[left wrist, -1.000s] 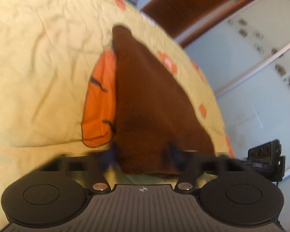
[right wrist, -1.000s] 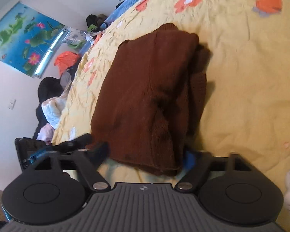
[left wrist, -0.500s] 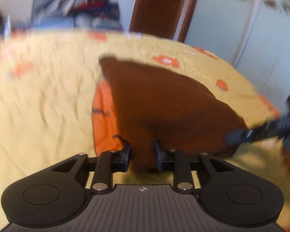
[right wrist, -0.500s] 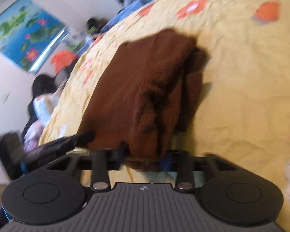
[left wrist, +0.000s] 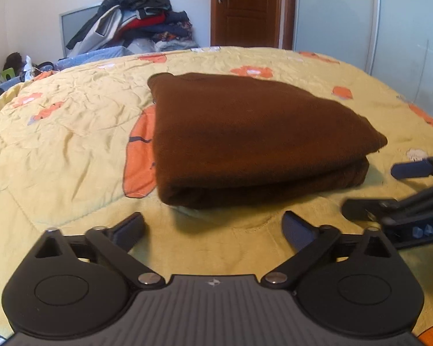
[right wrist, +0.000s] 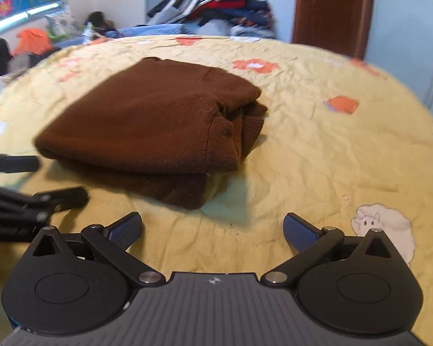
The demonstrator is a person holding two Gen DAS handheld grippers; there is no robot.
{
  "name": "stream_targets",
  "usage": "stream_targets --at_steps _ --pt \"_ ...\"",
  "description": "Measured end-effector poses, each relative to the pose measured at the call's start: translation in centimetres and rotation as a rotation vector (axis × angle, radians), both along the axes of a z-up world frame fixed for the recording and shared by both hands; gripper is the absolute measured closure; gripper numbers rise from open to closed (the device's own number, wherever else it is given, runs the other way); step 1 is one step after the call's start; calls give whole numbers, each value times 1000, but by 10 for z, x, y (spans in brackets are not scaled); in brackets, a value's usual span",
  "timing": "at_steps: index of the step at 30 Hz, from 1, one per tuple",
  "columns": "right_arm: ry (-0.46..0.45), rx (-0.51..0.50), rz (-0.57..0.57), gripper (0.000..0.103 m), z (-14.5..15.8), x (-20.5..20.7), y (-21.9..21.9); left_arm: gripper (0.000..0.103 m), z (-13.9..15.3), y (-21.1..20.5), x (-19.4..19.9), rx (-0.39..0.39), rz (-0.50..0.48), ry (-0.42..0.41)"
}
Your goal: Fold small clothes
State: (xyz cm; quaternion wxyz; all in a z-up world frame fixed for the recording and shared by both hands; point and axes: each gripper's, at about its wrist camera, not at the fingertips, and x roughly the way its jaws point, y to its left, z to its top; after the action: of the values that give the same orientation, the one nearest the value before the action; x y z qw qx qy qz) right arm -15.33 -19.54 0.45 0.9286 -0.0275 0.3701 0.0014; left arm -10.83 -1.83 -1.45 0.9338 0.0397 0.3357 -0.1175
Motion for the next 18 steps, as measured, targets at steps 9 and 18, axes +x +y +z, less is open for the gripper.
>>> stream_targets --at_steps 9,18 --pt "-60 4 -99 0 -11 14 0 0 -2 0 -4 0 8 -6" --pt "-65 -1 -103 0 -10 11 1 0 -1 0 -4 0 6 -6"
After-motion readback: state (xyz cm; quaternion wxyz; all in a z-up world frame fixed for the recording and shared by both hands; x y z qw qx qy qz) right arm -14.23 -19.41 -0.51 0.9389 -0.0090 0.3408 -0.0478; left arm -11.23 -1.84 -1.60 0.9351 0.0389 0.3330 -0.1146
